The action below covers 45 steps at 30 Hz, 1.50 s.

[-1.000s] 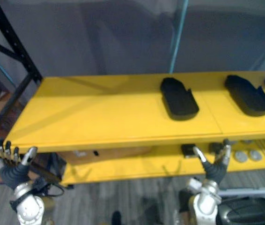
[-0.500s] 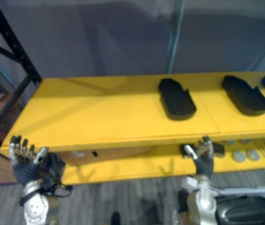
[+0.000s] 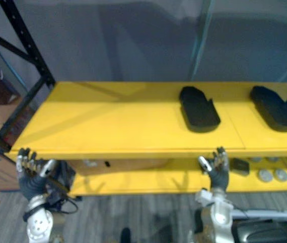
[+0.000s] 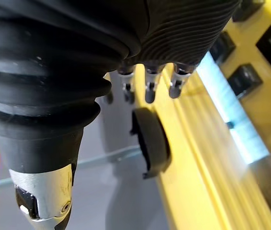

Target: Walk over and take plastic housings, then place them on the shelf

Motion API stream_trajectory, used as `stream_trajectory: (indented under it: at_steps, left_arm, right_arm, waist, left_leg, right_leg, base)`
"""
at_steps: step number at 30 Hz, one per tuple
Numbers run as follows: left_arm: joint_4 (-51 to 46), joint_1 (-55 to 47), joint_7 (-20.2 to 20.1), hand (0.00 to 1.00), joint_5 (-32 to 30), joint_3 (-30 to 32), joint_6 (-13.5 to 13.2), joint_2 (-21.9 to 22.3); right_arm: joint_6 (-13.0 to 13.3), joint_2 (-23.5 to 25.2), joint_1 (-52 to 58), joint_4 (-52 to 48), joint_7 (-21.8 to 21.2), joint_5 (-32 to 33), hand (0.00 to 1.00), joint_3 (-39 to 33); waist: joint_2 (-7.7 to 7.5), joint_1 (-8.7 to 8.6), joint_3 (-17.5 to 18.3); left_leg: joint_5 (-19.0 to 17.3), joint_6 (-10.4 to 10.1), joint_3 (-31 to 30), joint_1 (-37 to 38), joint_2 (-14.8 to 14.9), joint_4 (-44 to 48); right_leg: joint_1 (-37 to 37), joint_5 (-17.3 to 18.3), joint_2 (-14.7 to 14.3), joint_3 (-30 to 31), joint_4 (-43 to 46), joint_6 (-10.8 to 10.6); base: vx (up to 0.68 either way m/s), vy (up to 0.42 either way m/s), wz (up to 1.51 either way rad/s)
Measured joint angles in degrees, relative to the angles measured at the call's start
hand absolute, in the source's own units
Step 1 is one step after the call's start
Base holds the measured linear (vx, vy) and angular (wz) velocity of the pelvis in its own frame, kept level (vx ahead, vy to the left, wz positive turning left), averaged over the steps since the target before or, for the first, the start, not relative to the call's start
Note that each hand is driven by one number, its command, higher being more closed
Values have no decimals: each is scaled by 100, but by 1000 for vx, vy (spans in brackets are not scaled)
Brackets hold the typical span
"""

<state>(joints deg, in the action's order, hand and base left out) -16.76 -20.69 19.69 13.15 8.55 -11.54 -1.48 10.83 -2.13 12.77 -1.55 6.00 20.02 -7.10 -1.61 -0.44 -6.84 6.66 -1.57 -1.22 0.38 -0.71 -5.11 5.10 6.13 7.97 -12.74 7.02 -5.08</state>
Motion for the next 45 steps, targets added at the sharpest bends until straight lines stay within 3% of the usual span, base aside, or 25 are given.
stream_trajectory:
  at_steps: [9,10,13,14,15,16,17,18,19,20,22,23,24,25,27,30,32,36,37,38,39,43,45]
  left_arm:
    - [3,148,-517,0,-113,133,-66,-90]
    - [7,603,-632,0,-276,213,-92,-796]
    - [19,581,-629,0,-243,266,-91,-820]
    - [14,640,-642,0,-245,394,-87,-788]
    - [-56,641,-647,0,-217,541,-80,-689]
    - [-198,681,-657,0,-154,1060,-6,-628]
    - [-289,632,-687,0,11,1291,50,-554]
    - [-347,495,-687,0,63,1508,53,-454]
    - [-357,432,-686,0,66,1542,69,-476]
    - [-372,376,-690,0,58,1547,102,-652]
    - [-355,249,-696,0,55,1203,177,-645]
    - [-339,206,-674,0,55,1139,177,-657]
    - [-286,221,-603,0,57,1143,171,-657]
    - [-180,281,-464,0,59,1143,172,-659]
    - [-111,273,-313,0,57,1141,172,-643]
    - [-195,219,-120,0,56,1128,169,-166]
    - [-293,110,-75,0,64,1073,177,237]
    - [-488,-25,-225,0,226,1067,161,339]
    - [-488,-12,-236,0,228,1062,156,339]
    - [-469,83,-234,0,244,1059,-22,278]
    - [-433,84,-235,0,221,1048,-22,243]
    - [-396,149,-244,0,209,998,-57,224]
    - [-409,159,-582,0,274,733,-174,160]
  right_arm:
    - [-290,1,501,-56,22,-53,0,-115]
    - [-320,107,977,-527,-117,65,0,-403]
    - [-320,112,947,-652,-131,66,0,-405]
    - [-321,120,790,-622,-132,67,0,-383]
    - [-318,-1,708,-642,-134,65,0,-373]
    - [-290,61,384,-480,-159,31,0,-361]
    - [-281,72,317,-311,-180,23,0,-356]
    - [-266,62,230,-146,-218,16,0,-344]
    - [-265,95,198,-128,-229,13,0,-326]
    - [-257,236,167,-112,-231,2,0,-291]
    - [-255,214,280,46,-231,-10,0,-270]
    - [-242,195,275,83,-239,-21,0,-250]
    - [-200,188,198,138,-254,-55,0,-183]
    - [-175,175,61,263,-281,-53,0,-93]
    - [-174,171,-117,346,-345,-55,0,50]
    - [-191,-23,-174,343,-388,-114,0,228]
    - [-228,-252,0,358,-426,-173,0,253]
    - [-220,-356,278,354,-400,-155,0,64]
    - [-194,-377,279,354,-397,-105,0,3]
    - [-83,-162,262,231,-396,-57,0,87]
    - [-46,-111,264,216,-401,-60,0,149]
    - [-7,-70,284,137,-399,-60,0,246]
    - [82,4,412,-479,-117,-299,0,357]
  waist:
    - [-28,-76,-110]
    - [7,-350,-462]
    - [3,-336,-517]
    - [-75,-312,-521]
    - [236,-175,-519]
    - [206,-153,-734]
    - [184,-82,-716]
    - [248,35,-700]
    - [227,100,-685]
    - [50,235,-745]
    - [86,193,-683]
    - [136,185,-671]
    - [61,240,-617]
    - [-35,315,-560]
    - [-164,330,-503]
    - [-105,426,-488]
    - [214,387,-412]
    - [436,258,-258]
    - [440,235,-253]
    - [178,135,-254]
    - [103,120,-235]
    - [82,86,-218]
    - [123,80,-218]
  left_leg:
    - [-48,37,-34,53,-131,0]
    - [-80,177,53,85,96,8]
    - [-80,176,36,61,96,7]
    - [-358,267,133,-315,-153,899]
    - [-635,346,243,-512,77,1101]
    - [-702,424,505,-497,177,1255]
    - [-726,413,698,-428,219,1226]
    - [-746,367,912,-479,379,1285]
    - [-721,311,1023,-553,410,1337]
    - [-700,174,1186,-569,455,1315]
    - [-554,125,1262,-354,721,1035]
    - [-529,92,1365,-267,821,951]
    - [-523,88,1575,-242,904,934]
    - [-513,66,1788,-268,963,938]
    - [-512,-78,1979,-346,952,973]
    - [-532,-327,2265,-348,971,932]
    - [-424,-465,2032,-367,1000,705]
    - [-248,-553,1894,-334,1126,524]
    - [-244,-559,1891,-327,1145,520]
    - [-243,-561,1920,-225,1082,442]
    - [-248,-553,1928,-210,1047,432]
    - [-294,-497,2007,-2,921,345]
    - [-372,-518,2172,90,904,363]
  right_leg:
    - [-127,323,168,9,482,-152]
    - [-1186,-112,34,837,2736,-72]
    - [-1117,-164,-64,832,2807,-107]
    - [-1256,-230,-50,1131,2397,-570]
    - [-1253,-48,-94,1012,2694,-161]
    - [-1429,98,400,513,5001,625]
    - [-1374,-27,725,423,5833,727]
    - [-998,-713,893,321,5189,621]
    - [-738,-1768,955,198,4252,642]
    - [-586,-2251,1015,112,3538,560]
    - [-473,-2380,874,0,3351,367]
    - [-493,-1948,882,-9,3343,201]
    - [-490,-644,859,-102,2827,-228]
    - [-490,-354,758,-216,1907,-327]
    - [-562,-701,664,-454,949,-290]
    - [-150,-549,471,-781,-296,-300]
    - [-93,-712,233,-755,-818,-246]
    - [-102,-778,22,-753,-930,-197]
    - [-94,-782,-3,-750,-931,-190]
    - [-73,-783,51,-721,-927,-188]
    - [-72,-783,83,-721,-922,-189]
    - [16,-777,213,-715,-855,-197]
    - [-31,-777,244,-545,-822,-204]
  base:
    - [-21,33,0]
    - [-136,222,-24]
    - [-82,65,-11]
    - [172,96,-37]
    - [869,56,-83]
    - [1254,-13,-104]
    - [1285,78,-133]
    - [625,228,-112]
    - [311,287,-115]
    - [54,121,-68]
    - [32,-51,-49]
    - [19,-71,-65]
    - [-1,-84,-91]
    - [-34,-102,-88]
    - [-46,-171,-72]
    - [-37,-248,-64]
    - [-23,-178,-35]
    - [57,-119,-8]
    - [95,-16,-10]
    - [90,18,-9]
    - [73,60,-8]
    - [21,62,-9]
    - [3,49,-45]
